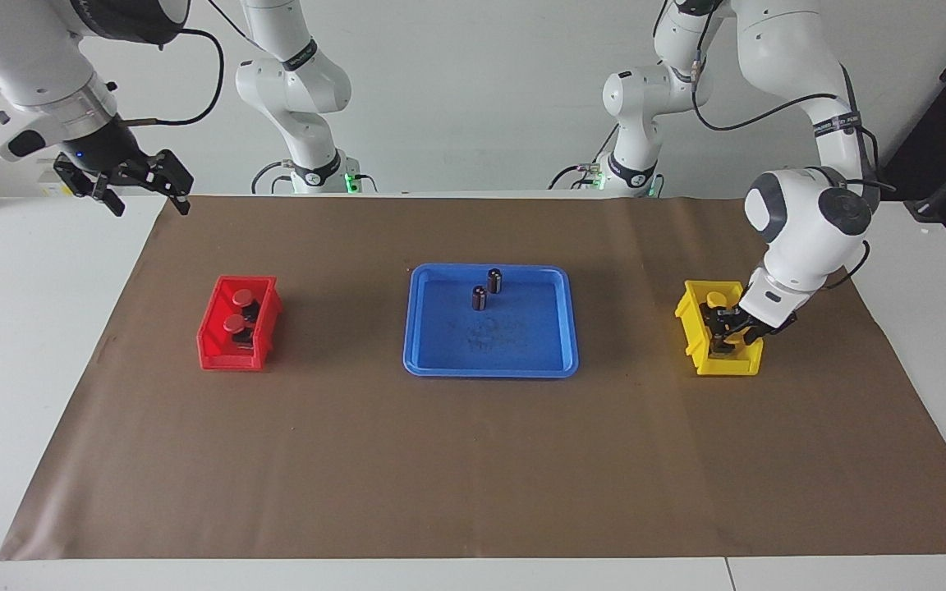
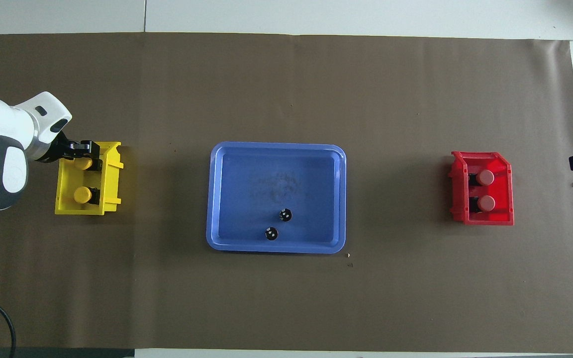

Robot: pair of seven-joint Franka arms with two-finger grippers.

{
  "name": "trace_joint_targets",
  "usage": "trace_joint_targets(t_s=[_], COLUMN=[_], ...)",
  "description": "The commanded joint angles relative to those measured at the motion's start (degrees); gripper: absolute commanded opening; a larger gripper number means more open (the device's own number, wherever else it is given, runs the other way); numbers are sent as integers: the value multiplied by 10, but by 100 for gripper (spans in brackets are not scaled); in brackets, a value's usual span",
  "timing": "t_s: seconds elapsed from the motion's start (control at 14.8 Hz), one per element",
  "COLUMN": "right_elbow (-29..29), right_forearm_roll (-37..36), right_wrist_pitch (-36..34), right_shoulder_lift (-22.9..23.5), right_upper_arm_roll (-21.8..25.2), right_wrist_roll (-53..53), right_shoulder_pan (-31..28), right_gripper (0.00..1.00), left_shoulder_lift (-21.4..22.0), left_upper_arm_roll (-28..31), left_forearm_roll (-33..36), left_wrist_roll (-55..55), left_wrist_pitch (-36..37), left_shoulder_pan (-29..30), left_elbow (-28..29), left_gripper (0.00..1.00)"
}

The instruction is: Sort red and yellow buttons by color

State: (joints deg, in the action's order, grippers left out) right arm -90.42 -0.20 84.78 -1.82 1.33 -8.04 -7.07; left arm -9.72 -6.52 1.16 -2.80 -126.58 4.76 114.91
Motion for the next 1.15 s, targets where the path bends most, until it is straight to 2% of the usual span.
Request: trace_joint_targets(t_s=[0.0, 0.27, 0.54, 0.74, 1.08], right_elbow=[9, 9, 9, 9, 9], right_forearm_roll=[-6, -6, -6, -6, -6], right_wrist_pitch=[-8, -9, -8, -10, -8], right_shoulder_lift=[3, 3, 3, 3, 3], right_upper_arm_roll=[0, 0, 0, 0, 0], right_wrist_roll=[7, 7, 7, 7, 7], right_shoulder_pan=[2, 1, 1, 2, 2], right_gripper=[100, 100, 100, 100, 100], left_shoulder_lift=[10, -11, -6, -3, 14], left_upper_arm_roll=[1, -4, -2, 2, -2], left_forearm_roll=[7, -1, -13, -21, -22], left_wrist_roll=[-5, -7, 12, 15, 16], left_wrist_pitch=[27, 215, 337, 398, 414], left_shoulder_pan=[-4, -22, -52, -52, -52], left_elbow=[-40, -189, -303, -352, -355], left_gripper=[99, 100, 100, 100, 100])
